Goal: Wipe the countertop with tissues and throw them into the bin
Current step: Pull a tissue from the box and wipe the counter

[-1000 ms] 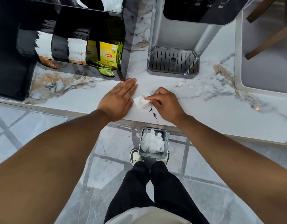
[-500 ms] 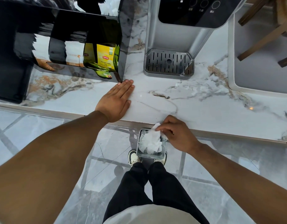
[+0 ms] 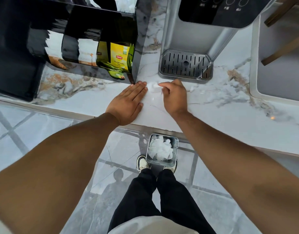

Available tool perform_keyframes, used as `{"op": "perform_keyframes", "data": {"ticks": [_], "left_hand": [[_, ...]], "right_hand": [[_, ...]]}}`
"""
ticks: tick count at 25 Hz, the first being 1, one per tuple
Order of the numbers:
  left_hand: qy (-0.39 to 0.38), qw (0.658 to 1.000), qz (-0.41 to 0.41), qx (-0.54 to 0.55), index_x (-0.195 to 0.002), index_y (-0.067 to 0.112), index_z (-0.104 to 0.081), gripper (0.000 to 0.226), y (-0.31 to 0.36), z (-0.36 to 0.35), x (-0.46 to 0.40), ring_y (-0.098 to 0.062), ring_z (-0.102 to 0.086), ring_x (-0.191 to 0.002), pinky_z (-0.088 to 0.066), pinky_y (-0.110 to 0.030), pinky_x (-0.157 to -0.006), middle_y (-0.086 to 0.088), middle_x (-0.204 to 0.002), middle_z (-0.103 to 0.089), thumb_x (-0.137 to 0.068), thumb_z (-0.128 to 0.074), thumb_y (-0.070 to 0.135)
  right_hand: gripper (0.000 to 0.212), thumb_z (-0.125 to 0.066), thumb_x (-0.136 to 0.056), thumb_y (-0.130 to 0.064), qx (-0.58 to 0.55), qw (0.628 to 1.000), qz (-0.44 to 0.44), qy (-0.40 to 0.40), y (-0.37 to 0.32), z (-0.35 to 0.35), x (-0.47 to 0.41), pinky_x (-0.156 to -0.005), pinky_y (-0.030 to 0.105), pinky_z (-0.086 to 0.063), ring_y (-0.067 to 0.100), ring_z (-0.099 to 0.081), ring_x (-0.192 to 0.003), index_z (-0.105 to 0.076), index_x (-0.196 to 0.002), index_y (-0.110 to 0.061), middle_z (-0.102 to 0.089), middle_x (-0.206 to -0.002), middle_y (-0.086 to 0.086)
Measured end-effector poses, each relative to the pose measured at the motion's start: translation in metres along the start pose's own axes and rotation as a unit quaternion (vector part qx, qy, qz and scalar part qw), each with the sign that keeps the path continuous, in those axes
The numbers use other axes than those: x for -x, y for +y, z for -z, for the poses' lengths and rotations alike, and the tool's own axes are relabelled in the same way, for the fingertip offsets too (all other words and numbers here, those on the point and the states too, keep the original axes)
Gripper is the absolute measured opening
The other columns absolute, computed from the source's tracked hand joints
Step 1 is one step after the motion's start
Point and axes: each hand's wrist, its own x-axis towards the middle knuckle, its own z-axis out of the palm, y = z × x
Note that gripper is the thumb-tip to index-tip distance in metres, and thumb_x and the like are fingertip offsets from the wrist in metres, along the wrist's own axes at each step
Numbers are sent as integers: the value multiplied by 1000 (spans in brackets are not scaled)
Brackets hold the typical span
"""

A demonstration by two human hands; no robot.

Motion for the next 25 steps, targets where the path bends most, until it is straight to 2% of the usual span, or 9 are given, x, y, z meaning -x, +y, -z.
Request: {"op": "perform_keyframes", "data": {"ticks": [6, 9, 11, 14, 16, 18, 20, 21, 25], "left_hand": [[-4, 1000, 1, -2, -157, 8, -18, 59, 1, 0, 0, -21, -9, -155, -11, -38, -127, -10, -167, -14, -104, -28, 32], [-5, 1000, 0, -1, -157, 9, -17, 60, 0, -1, -1, -21, -7, -155, -10, -37, -127, -9, -167, -13, -104, -26, 33], [-5, 1000, 3, -2, -158, 9, -16, 60, 0, -1, 0, -20, -7, -155, -10, -37, -127, -9, -167, -12, -104, -26, 33], [-3, 1000, 0, 0, -157, 9, -17, 59, 1, 0, 0, -21, -7, -155, -12, -39, -126, -9, -167, -13, -104, -27, 32], [-2, 1000, -1, 0, -157, 8, -18, 59, 1, 0, 0, -22, -8, -155, -13, -39, -126, -9, -167, -13, -104, -27, 32], [-1, 1000, -1, 1, -157, 9, -18, 59, 1, -1, 1, -22, -8, -155, -14, -40, -126, -9, -167, -14, -104, -25, 33], [1, 1000, -1, 1, -158, 9, -17, 59, 0, -1, 0, -21, -8, -155, -15, -40, -126, -9, -167, -13, -104, -24, 33], [0, 1000, -1, 0, -158, 10, -16, 60, 0, -2, 0, -21, -7, -155, -15, -40, -126, -9, -167, -13, -104, -24, 34], [0, 1000, 1, -1, -158, 10, -15, 60, -1, -1, 0, -20, -6, -155, -15, -40, -126, -8, -168, -12, -104, -22, 34]], "right_hand": [[28, -60, -91, 5, -36, 992, 96, -78, 20, 19, 71, -79, 21, -49, 17, -59, -79, -75, -110, -9, -56, -90, 9], [30, -64, -89, 5, -39, 983, 84, -157, 32, 38, 112, -72, 6, -40, 2, -54, -75, -75, -110, -13, -56, -89, 1], [29, -67, -87, 3, -37, 981, 48, -186, 34, 45, 123, -67, 5, -37, 1, -54, -72, -77, -104, -19, -57, -86, -3], [25, -67, -88, -1, -78, 993, 2, -88, 31, 57, 97, -64, 8, -39, 2, -56, -66, -78, -102, -19, -59, -86, -2], [24, -64, -89, -1, -34, 999, -9, 21, 38, 65, 60, -73, 11, -42, 2, -58, -72, -77, -103, -15, -59, -89, 1], [25, -60, -90, -1, 23, 995, -53, 80, 51, 71, 33, -85, 20, -47, 17, -64, -83, -76, -107, -12, -62, -96, 10], [27, -59, -91, -1, 54, 991, -86, 82, 60, 69, 33, -90, 27, -48, 24, -64, -87, -74, -112, -9, -64, -97, 17], [26, -61, -91, -1, 68, 992, -70, 75, 61, 65, 42, -87, 26, -48, 25, -63, -84, -73, -113, -8, -63, -95, 18], [27, -69, -86, 3, 20, 999, 37, 3, 48, 48, 105, -75, 10, -42, 16, -58, -69, -74, -110, -7, -59, -86, 9]]}}
